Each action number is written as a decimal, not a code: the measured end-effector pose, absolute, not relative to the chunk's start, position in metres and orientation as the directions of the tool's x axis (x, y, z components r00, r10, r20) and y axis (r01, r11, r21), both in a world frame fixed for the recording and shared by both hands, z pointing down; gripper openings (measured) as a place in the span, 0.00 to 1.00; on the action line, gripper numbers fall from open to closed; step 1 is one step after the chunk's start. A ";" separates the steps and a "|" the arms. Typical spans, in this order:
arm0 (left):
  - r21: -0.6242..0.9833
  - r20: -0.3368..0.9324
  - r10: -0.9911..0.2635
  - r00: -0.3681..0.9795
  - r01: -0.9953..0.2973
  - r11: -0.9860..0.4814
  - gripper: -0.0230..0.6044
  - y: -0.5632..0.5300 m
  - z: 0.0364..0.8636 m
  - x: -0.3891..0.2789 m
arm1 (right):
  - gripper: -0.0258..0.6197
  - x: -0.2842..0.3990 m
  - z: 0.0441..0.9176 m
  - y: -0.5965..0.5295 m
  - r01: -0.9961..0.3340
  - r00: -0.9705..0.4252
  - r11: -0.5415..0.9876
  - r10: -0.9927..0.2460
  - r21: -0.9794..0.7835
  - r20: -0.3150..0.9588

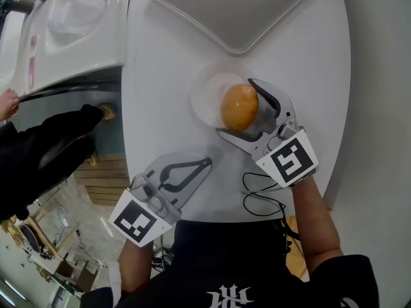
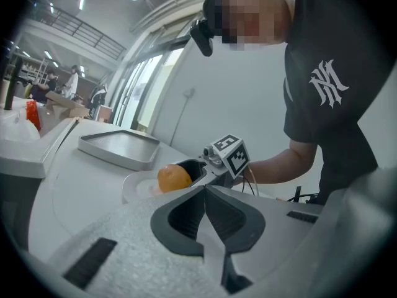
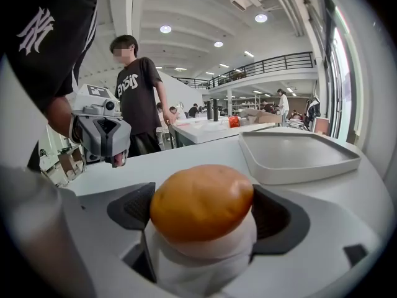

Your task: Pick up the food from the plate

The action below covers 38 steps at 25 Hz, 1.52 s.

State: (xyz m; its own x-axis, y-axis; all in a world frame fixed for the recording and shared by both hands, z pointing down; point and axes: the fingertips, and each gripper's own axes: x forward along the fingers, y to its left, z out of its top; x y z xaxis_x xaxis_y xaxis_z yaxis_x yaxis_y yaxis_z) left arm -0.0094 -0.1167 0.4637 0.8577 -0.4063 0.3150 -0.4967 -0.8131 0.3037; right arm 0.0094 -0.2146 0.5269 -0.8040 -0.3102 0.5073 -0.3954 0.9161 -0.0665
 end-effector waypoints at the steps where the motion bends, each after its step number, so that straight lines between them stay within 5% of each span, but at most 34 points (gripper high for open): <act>1: 0.302 0.317 -0.406 0.857 -0.497 -0.814 0.04 -0.116 0.463 -0.009 | 0.73 0.010 0.526 -0.215 -0.394 -0.804 0.917 -0.309 -0.067 0.509; 38: 0.176 0.250 -0.424 0.870 -0.471 -0.864 0.04 -0.065 0.389 -0.013 | 0.73 -0.006 0.423 -0.167 -0.403 -0.831 0.915 -0.374 0.019 0.412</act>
State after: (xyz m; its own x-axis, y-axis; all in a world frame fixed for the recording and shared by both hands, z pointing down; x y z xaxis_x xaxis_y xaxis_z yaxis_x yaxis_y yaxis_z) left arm -0.0131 -0.0648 0.3893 0.8705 -0.4238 0.2504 -0.4714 -0.8641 0.1764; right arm -0.0060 -0.1674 0.4229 -0.8307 -0.3745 0.4120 -0.4032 0.9149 0.0186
